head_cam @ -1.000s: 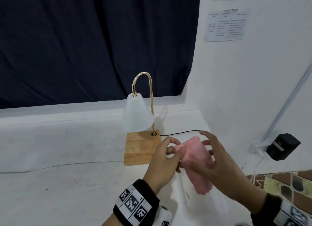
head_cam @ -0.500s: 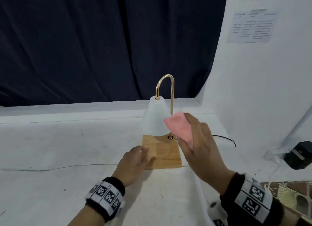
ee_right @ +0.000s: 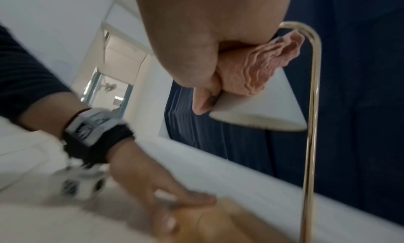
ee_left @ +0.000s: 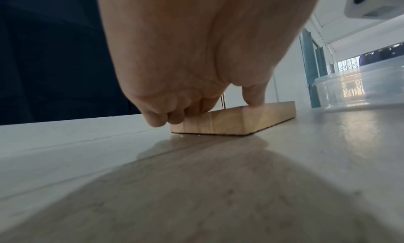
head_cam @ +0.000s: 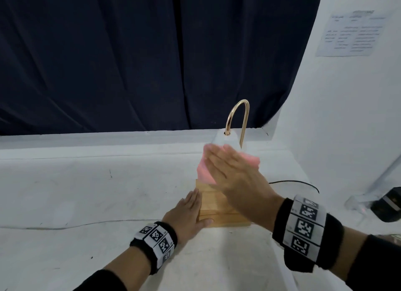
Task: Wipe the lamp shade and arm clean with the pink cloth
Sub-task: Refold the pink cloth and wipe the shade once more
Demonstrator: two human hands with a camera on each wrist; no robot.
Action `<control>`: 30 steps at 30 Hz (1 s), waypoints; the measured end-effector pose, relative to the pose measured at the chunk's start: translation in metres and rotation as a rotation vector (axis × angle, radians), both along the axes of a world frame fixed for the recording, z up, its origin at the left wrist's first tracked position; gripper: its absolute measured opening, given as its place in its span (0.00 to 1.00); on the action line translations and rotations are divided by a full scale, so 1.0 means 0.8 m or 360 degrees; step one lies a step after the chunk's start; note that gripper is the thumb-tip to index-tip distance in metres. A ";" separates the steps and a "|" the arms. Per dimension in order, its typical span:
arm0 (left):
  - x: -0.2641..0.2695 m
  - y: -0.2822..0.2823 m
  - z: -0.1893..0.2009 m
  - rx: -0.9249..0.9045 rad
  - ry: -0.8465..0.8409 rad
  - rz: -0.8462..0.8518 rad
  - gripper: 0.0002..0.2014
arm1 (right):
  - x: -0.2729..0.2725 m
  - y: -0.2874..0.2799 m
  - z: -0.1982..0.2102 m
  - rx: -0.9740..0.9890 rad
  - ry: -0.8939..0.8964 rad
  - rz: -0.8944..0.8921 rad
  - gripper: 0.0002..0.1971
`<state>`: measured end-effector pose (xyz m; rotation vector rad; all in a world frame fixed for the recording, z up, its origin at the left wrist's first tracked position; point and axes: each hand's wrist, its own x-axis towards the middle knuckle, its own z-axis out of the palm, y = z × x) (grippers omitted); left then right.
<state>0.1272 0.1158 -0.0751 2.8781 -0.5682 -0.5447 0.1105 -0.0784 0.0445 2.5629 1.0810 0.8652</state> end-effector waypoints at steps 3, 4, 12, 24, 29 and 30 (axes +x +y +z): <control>0.007 0.005 -0.017 -0.0080 -0.0087 -0.0039 0.46 | -0.017 -0.002 -0.022 -0.0051 0.0247 0.0058 0.29; 0.009 0.006 -0.019 -0.0098 -0.0100 -0.0037 0.46 | -0.021 -0.003 -0.028 -0.0039 0.0330 0.0086 0.29; -0.005 -0.002 0.021 0.0114 -0.0056 -0.0104 0.38 | -0.053 -0.044 -0.032 0.0290 0.0750 0.0383 0.22; -0.112 -0.084 0.142 -0.1929 0.0254 0.0328 0.15 | -0.113 -0.109 -0.031 0.1329 0.0837 -0.0214 0.27; -0.124 -0.142 0.154 -0.2156 0.0460 0.0332 0.18 | -0.146 -0.136 -0.028 0.1580 0.1004 -0.0310 0.37; -0.125 -0.151 0.151 -0.2224 0.0469 0.0326 0.17 | -0.154 -0.142 -0.024 0.1660 0.1107 -0.0317 0.39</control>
